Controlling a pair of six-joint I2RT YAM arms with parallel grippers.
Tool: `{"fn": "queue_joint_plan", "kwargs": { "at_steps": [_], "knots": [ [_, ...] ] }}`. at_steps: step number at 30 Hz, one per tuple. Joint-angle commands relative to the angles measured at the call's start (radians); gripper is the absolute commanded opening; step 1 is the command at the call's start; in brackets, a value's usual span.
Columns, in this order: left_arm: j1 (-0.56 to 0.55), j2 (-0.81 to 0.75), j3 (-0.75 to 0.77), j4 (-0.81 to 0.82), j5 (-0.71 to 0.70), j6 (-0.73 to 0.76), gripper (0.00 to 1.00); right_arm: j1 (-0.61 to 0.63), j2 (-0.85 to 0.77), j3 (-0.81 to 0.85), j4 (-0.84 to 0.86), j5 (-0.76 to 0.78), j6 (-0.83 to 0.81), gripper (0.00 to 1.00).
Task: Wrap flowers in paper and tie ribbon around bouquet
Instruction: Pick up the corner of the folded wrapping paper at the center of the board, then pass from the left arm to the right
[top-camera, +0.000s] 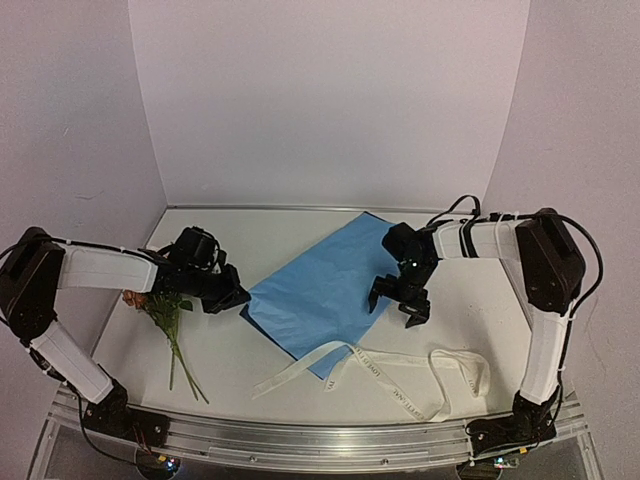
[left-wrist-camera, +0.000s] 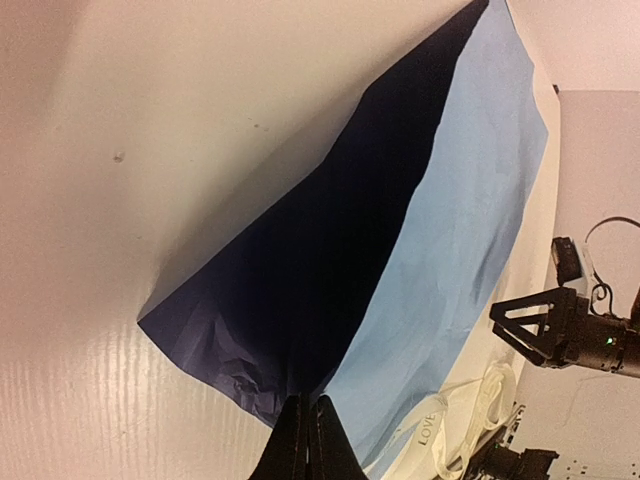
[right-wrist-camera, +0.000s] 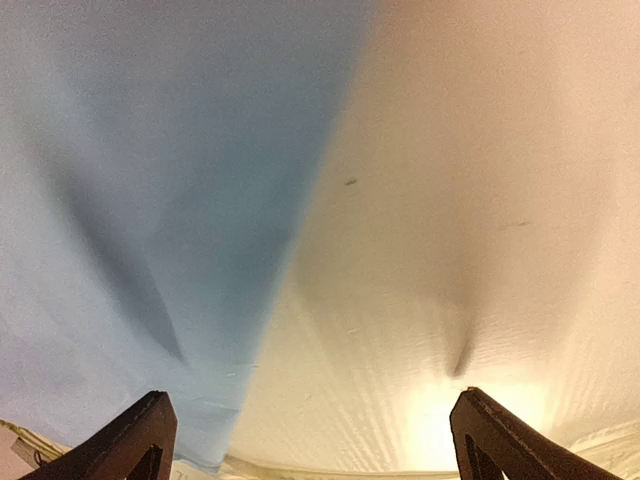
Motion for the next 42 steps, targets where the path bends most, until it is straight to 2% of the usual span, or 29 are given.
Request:
{"fn": "queue_joint_plan", "kwargs": {
  "at_steps": [1,4,7,10,16,18,21,26,29,34,38,42],
  "knots": [
    [0.009,-0.081,-0.005,-0.042,-0.075,-0.006,0.0,-0.028,-0.004,0.017,-0.006,0.032,0.001,0.98],
    [0.01,-0.112,0.002,-0.064,-0.091,0.013,0.0,-0.045,0.066,0.093,0.004,0.023,0.011,0.98],
    [0.01,-0.151,0.007,-0.082,-0.096,0.033,0.0,-0.05,0.139,0.186,0.007,0.01,0.028,0.91],
    [0.01,-0.203,0.02,-0.107,-0.098,0.067,0.0,-0.051,0.215,0.267,0.016,0.001,0.056,0.76],
    [-0.005,-0.354,0.059,-0.1,-0.066,0.147,0.0,-0.049,0.342,0.385,0.092,-0.038,0.139,0.32],
    [-0.028,-0.388,0.079,-0.076,-0.029,0.192,0.0,-0.048,0.385,0.432,0.128,-0.063,0.176,0.24],
    [-0.081,-0.383,0.122,-0.022,0.053,0.242,0.0,-0.041,0.455,0.527,0.18,-0.099,0.225,0.2],
    [-0.212,-0.234,0.212,0.039,0.167,0.34,0.0,-0.025,0.543,0.666,0.242,-0.141,0.307,0.21],
    [-0.278,-0.09,0.275,0.062,0.251,0.376,0.0,-0.021,0.543,0.671,0.268,-0.151,0.333,0.26],
    [-0.298,0.072,0.327,0.041,0.27,0.379,0.0,-0.041,0.397,0.477,0.314,-0.135,0.299,0.48],
    [-0.299,0.135,0.354,0.026,0.281,0.381,0.0,-0.075,0.251,0.284,0.401,-0.148,0.299,0.65],
    [-0.299,0.165,0.367,0.026,0.286,0.379,0.0,-0.088,0.103,0.154,0.432,-0.146,0.246,0.77]
  ]
}}
